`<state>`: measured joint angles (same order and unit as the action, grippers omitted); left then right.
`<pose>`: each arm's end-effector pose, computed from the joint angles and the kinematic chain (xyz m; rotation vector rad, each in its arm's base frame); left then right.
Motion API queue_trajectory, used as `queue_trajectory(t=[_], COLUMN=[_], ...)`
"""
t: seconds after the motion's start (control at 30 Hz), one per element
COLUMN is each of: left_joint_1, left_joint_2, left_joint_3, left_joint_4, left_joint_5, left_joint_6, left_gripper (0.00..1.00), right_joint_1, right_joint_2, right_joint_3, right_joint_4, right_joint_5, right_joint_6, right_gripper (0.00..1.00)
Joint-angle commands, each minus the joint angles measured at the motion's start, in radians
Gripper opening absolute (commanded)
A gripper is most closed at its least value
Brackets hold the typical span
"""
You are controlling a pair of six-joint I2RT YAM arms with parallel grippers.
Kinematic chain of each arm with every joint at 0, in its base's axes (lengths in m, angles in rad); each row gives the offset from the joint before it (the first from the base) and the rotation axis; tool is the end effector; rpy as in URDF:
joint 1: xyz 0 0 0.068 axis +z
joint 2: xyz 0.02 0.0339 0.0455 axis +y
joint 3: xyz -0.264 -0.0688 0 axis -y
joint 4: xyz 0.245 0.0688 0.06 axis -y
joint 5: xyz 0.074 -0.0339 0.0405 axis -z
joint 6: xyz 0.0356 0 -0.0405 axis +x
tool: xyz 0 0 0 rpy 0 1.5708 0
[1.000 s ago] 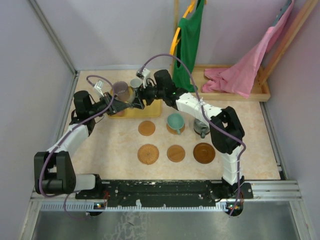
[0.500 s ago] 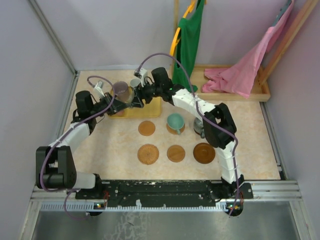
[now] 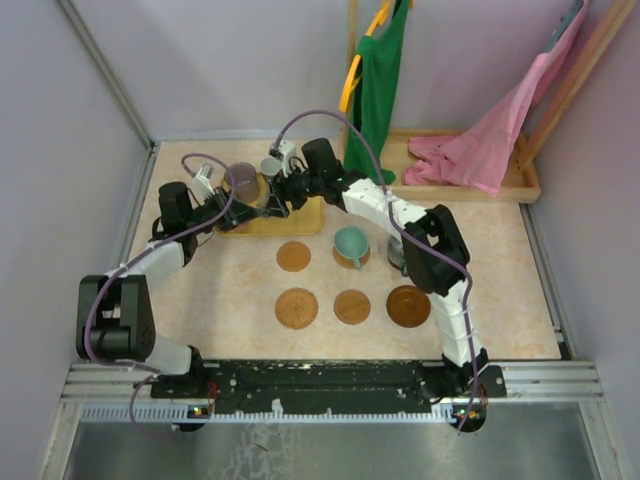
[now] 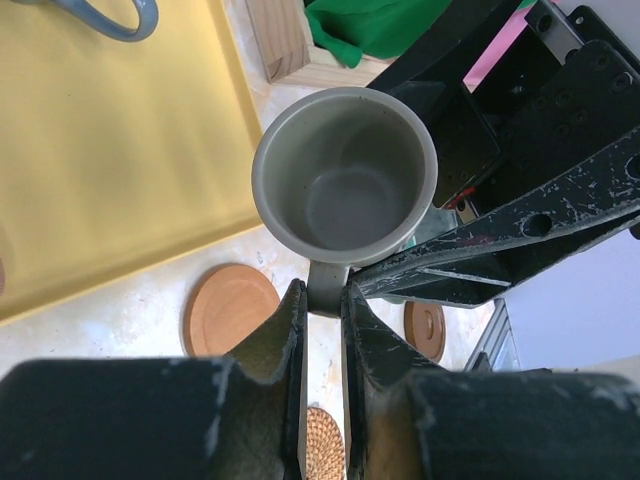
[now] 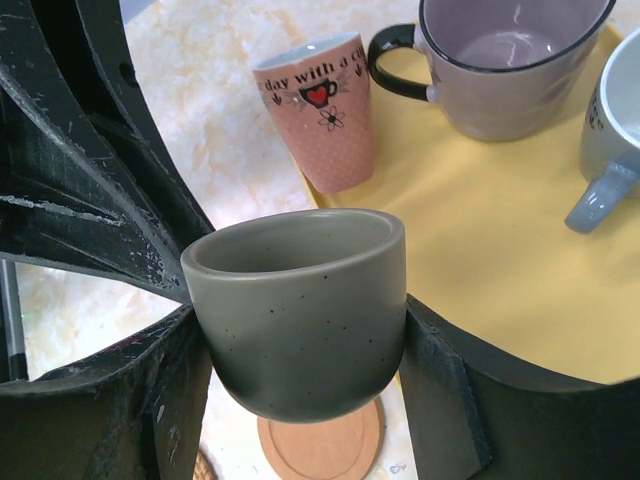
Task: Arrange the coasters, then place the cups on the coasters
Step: Adjust the cup on the tray.
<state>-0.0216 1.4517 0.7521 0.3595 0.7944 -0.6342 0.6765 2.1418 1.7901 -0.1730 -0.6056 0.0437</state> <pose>0.3074 -0.0320 0.2308 -0.0358 1.9845 -1.1890 0.3793 0.3305 0.2558 -1.0306 1.9107 1.0588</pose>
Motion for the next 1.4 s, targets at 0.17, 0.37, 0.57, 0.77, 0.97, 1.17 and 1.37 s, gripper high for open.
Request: queue_trajectory(t=[0.17,0.37,0.57,0.77,0.97,1.17,1.37], left_joint_1=[-0.037,-0.053,-0.066,-0.066,-0.067,-0.066,-0.066], left_joint_2=[0.085,0.14,0.191,0.198,0.205,0.208,0.212], left_joint_3=[0.031,0.055,0.081,0.092,0.1,0.099,0.1], left_joint_4=[0.13,0.138,0.14,0.141,0.141,0.144,0.144], left_joint_5=[-0.017,-0.04,-0.057,-0.06,-0.055,-0.052,-0.055], left_joint_6=[-0.011,-0.01,-0.008,-0.005,-0.001,-0.001,0.002], left_gripper=[0.0,0.0,0.0,0.0,0.0,0.0,0.0], right_joint_1=[0.014,0.014,0.005,-0.013,-0.027,-0.035,-0.038], right_joint_2=[0.067,0.111,0.152,0.134,0.113,0.107,0.088], right_joint_3=[0.044,0.051,0.062,0.02,-0.006,-0.011,-0.013], right_joint_4=[-0.031,-0.024,-0.027,0.008,0.012,0.0,-0.006], right_joint_5=[0.01,0.026,0.008,-0.02,-0.023,-0.024,-0.031], right_joint_6=[-0.031,-0.033,-0.034,-0.018,-0.023,-0.026,-0.028], right_gripper=[0.4,0.41,0.42,0.46,0.52,0.55,0.62])
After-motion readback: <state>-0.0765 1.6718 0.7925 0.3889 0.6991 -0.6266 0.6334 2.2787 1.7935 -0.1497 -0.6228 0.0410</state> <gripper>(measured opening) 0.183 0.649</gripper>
